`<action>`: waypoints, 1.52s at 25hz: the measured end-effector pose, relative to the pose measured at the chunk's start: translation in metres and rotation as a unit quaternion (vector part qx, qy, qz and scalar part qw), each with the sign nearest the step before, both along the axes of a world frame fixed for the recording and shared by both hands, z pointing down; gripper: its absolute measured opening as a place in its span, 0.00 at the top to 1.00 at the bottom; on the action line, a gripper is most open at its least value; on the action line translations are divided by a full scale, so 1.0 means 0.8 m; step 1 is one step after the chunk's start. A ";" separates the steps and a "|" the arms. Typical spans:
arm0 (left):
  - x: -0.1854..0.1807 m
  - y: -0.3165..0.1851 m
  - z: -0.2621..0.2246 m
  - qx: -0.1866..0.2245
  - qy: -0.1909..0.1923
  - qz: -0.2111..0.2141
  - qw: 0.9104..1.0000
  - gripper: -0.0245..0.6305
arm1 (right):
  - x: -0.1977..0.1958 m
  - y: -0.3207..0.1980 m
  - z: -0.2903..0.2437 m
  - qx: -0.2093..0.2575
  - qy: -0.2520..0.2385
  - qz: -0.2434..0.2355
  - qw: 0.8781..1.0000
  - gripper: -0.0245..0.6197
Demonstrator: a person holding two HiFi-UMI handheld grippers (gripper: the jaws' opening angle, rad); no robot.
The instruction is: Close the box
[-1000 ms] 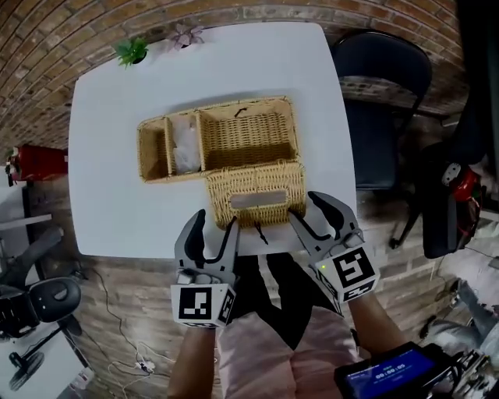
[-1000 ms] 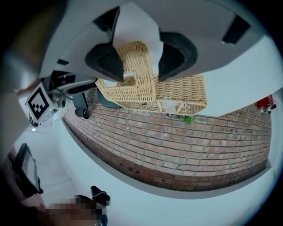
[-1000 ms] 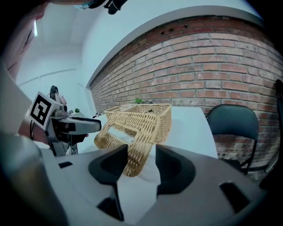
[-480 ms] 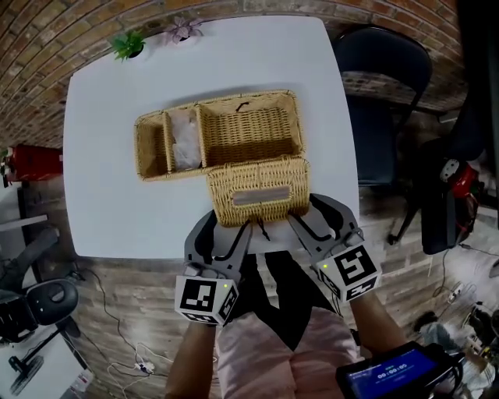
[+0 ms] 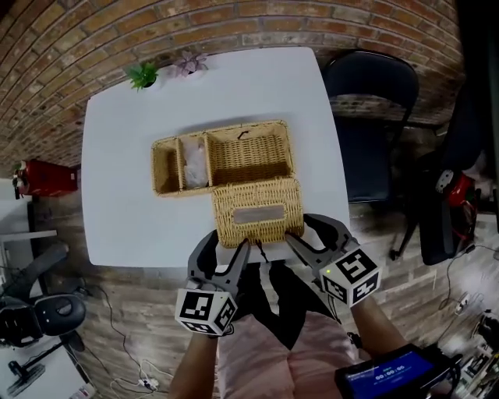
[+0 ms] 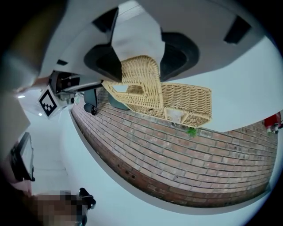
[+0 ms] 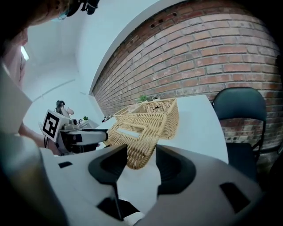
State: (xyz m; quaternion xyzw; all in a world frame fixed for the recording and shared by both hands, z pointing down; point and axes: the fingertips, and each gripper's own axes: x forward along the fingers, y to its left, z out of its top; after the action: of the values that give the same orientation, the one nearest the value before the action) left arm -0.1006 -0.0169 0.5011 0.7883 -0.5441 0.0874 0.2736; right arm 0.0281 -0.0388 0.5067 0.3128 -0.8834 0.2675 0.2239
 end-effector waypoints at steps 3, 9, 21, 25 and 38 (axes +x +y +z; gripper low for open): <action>-0.002 0.002 -0.017 0.003 0.007 -0.006 1.000 0.54 | 0.000 0.003 -0.013 -0.026 -0.028 -0.004 0.999 0.63; -0.006 0.005 -0.044 0.014 0.019 -0.009 1.000 0.54 | -0.001 0.004 -0.037 -0.078 -0.085 -0.014 0.993 0.62; -0.006 -0.030 -0.106 0.054 0.084 -0.030 0.995 0.57 | 0.003 -0.003 -0.083 -0.069 -0.138 -0.095 0.983 0.44; 0.002 -0.048 -0.115 0.067 0.090 -0.031 0.993 0.57 | -0.002 -0.006 -0.079 -0.041 -0.104 -0.127 0.986 0.44; -0.035 -0.053 -0.057 0.045 -0.003 -0.031 0.998 0.54 | 0.015 -0.045 -0.029 0.012 -0.036 -0.065 0.997 0.45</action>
State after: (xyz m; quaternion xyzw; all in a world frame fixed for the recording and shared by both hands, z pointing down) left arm -0.1288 -0.0591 0.4557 0.7822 -0.5728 0.0568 0.2384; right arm 0.0398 -0.0752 0.4834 0.2480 -0.9124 0.2529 0.2051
